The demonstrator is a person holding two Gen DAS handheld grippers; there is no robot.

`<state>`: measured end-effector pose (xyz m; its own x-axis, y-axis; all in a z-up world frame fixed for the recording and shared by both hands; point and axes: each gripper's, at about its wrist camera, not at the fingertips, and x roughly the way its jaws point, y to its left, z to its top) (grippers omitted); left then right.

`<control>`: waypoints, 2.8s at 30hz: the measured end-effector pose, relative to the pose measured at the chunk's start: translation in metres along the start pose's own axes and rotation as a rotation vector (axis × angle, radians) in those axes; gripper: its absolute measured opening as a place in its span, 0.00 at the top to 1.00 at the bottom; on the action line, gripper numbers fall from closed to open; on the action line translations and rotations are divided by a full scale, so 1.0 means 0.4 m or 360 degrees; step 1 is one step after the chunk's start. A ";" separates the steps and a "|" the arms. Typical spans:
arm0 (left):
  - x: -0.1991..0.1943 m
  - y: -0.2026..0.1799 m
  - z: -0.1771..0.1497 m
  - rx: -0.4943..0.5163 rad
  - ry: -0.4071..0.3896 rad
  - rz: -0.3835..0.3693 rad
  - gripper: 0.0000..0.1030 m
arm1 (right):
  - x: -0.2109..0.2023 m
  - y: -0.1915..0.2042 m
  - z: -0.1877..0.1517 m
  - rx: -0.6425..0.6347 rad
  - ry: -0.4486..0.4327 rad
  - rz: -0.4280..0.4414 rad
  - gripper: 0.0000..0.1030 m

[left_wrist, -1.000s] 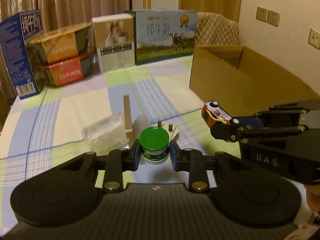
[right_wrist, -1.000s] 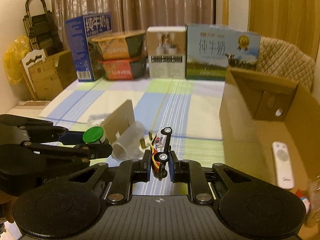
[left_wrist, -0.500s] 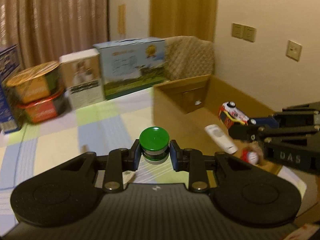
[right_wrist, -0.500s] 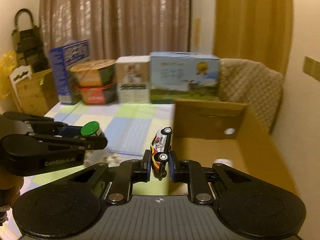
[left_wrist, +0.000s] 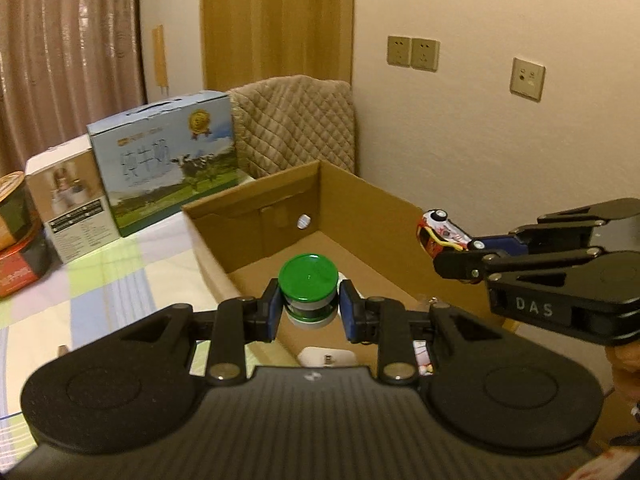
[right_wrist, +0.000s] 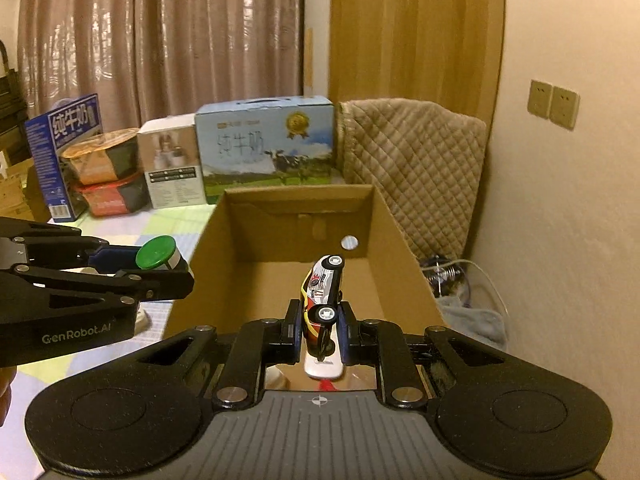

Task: Organize rigid objects
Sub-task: 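Carry the jar and car over the box and open the left tool, then open the right tool to drop the toy car into the box, then withdraw both tools from the box back over the table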

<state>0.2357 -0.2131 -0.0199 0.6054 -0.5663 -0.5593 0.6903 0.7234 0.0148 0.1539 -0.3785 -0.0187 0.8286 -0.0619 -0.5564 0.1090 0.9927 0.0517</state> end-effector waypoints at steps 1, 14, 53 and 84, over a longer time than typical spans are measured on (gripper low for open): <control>0.009 -0.007 -0.001 0.0007 0.0009 -0.0005 0.76 | 0.000 -0.007 -0.005 0.0008 0.0006 -0.0002 0.87; 0.063 -0.039 -0.010 0.0042 0.0060 -0.0032 0.76 | 0.019 -0.049 -0.028 0.0050 0.0043 -0.0028 0.87; -0.050 0.117 -0.025 -0.0105 -0.0069 0.0224 0.37 | -0.011 -0.065 0.011 0.0289 -0.0055 0.0145 0.48; -0.311 0.464 -0.226 -0.0285 -0.0004 0.0717 0.27 | -0.063 0.334 0.040 -0.0040 -0.0203 0.0461 0.46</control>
<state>0.2528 0.0271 -0.0225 0.8295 -0.1817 -0.5281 0.2801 0.9534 0.1119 0.1564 -0.2459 0.0154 0.8855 0.2129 -0.4131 -0.1539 0.9731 0.1715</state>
